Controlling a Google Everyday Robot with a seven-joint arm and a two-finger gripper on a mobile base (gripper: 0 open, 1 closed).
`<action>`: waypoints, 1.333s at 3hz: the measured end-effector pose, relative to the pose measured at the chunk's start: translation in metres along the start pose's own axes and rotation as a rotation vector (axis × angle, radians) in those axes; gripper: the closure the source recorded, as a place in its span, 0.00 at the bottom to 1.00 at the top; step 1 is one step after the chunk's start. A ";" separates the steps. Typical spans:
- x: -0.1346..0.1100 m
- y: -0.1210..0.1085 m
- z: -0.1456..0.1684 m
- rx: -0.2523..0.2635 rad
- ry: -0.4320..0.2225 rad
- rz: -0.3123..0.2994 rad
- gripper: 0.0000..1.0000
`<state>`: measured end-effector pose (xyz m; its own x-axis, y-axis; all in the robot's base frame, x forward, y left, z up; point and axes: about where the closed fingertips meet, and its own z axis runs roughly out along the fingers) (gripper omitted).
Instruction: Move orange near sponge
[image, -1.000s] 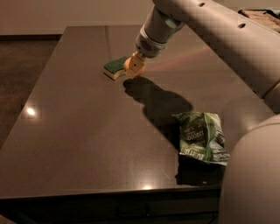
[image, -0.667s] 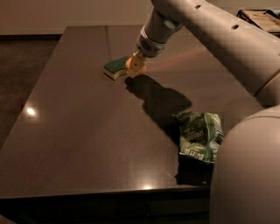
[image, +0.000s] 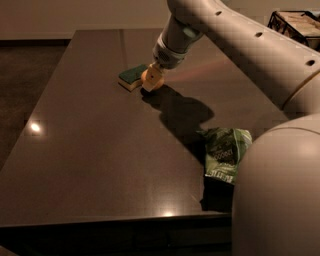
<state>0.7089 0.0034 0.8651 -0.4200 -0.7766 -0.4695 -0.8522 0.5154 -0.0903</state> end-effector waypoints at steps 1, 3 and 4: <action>0.002 0.002 0.006 -0.012 0.005 -0.001 0.36; 0.002 0.004 0.012 -0.019 0.010 -0.003 0.00; 0.002 0.004 0.012 -0.019 0.010 -0.003 0.00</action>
Offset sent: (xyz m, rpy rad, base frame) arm -0.0001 0.0019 -0.0060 0.0010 0.0106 0.0057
